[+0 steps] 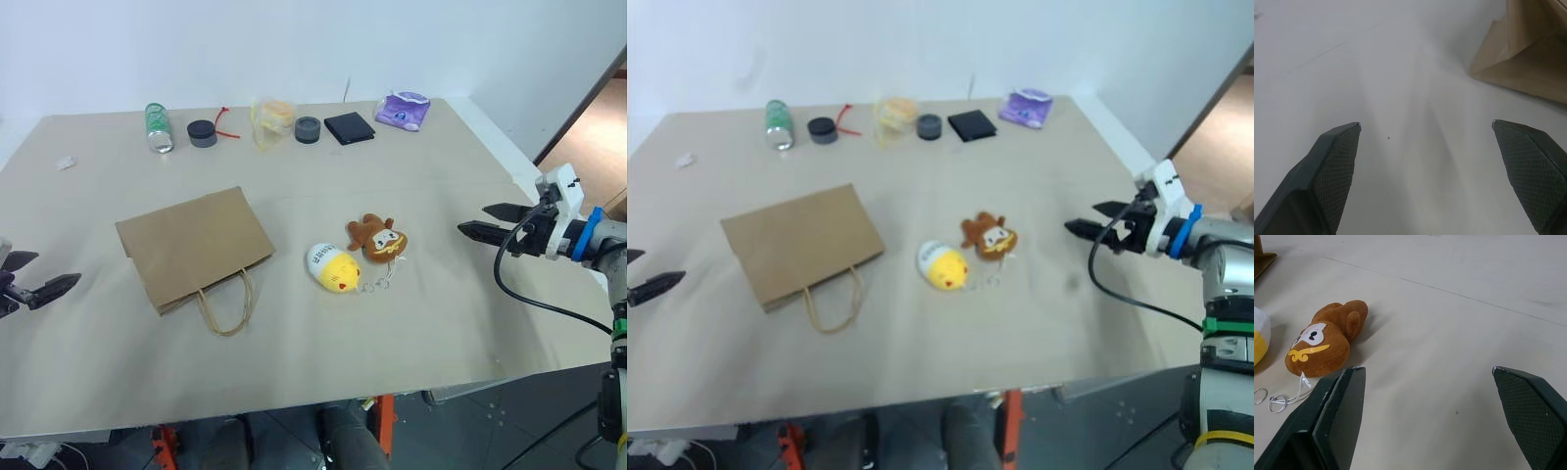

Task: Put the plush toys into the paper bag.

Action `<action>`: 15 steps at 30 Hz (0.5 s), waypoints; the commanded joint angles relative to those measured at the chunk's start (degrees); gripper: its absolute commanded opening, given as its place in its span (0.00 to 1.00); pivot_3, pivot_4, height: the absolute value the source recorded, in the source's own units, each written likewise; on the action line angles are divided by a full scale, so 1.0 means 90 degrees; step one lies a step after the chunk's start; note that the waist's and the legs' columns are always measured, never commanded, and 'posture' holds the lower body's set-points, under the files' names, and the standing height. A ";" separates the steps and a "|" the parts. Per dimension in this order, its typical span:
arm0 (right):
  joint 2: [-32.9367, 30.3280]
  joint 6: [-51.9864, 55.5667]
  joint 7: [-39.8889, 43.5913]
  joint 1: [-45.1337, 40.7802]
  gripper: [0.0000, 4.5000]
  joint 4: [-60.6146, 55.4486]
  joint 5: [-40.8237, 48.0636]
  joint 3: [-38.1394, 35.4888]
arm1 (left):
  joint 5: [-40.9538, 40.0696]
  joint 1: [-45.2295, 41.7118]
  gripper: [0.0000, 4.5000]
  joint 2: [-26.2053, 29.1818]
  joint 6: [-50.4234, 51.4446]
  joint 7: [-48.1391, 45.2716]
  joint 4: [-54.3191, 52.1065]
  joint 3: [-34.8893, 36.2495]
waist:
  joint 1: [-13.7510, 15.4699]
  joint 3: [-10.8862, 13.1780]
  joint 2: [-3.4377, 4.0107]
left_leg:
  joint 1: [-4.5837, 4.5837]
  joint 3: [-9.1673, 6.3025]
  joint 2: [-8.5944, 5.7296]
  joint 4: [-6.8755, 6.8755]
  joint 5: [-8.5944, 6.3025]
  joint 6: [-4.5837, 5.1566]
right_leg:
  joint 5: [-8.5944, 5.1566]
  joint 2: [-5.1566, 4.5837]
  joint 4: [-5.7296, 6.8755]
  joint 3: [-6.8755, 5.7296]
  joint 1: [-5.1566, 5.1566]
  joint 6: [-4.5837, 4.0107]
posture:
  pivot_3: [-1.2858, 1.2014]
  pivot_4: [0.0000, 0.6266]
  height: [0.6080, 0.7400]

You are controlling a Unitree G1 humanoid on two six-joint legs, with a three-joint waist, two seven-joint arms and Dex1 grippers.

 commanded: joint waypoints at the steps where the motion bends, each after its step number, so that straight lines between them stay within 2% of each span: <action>1: -0.0022 -0.0352 0.0394 0.0223 1.00 -0.0549 0.0298 -0.0326 | -0.0061 -0.0276 0.99 -0.0062 -0.0153 0.0260 0.0003 0.0301 | 0.0002 0.0000 0.0000 | 0.0000 -0.0001 0.0000 0.0002 0.0000 0.0001 | 0.0001 0.0001 0.0001 0.0001 0.0002 0.0002 | 0.52 0.24 1.00; 5: 0.0113 0.0832 0.1160 0.0882 1.00 -0.3081 0.2030 -0.0761 | -0.0633 -0.1130 0.99 -0.0420 -0.0270 0.0281 -0.0962 0.0175 | 0.0072 -0.0001 -0.0001 | -0.0002 -0.0010 0.0001 0.0005 0.0003 0.0003 | 0.0015 0.0011 0.0013 0.0001 0.0006 0.0031 | 0.52 0.24 1.00; 8: 0.0087 0.1278 0.1353 0.1250 1.00 -0.4524 0.2645 -0.0576 | -0.0812 -0.1518 0.99 -0.0646 -0.0278 0.0098 -0.1961 -0.0455 | 0.0124 -0.0002 -0.0002 | 0.0007 -0.0016 0.0001 0.0022 0.0006 -0.0003 | 0.0010 0.0016 0.0036 0.0005 0.0019 0.0041 | 0.52 0.24 1.00; 11: 0.0089 0.1368 0.1382 0.1349 1.00 -0.5187 0.2786 -0.0365 | -0.0822 -0.1704 0.99 -0.0707 -0.0360 -0.0233 -0.2579 -0.1034 | 0.0135 -0.0003 -0.0005 | 0.0041 -0.0017 -0.0001 0.0033 0.0004 -0.0006 | -0.0007 0.0014 0.0036 0.0007 0.0062 0.0032 | 0.52 0.24 1.00; 15: 0.0134 0.1420 0.1337 0.1219 1.00 -0.5463 0.2835 -0.0160 | -0.0510 -0.1756 0.99 -0.0681 -0.0974 -0.0767 -0.2824 -0.1682 | 0.0124 -0.0003 -0.0005 | 0.0051 -0.0012 -0.0001 0.0051 0.0004 -0.0006 | -0.0001 0.0014 0.0036 0.0013 0.0068 0.0018 | 0.52 0.24 1.00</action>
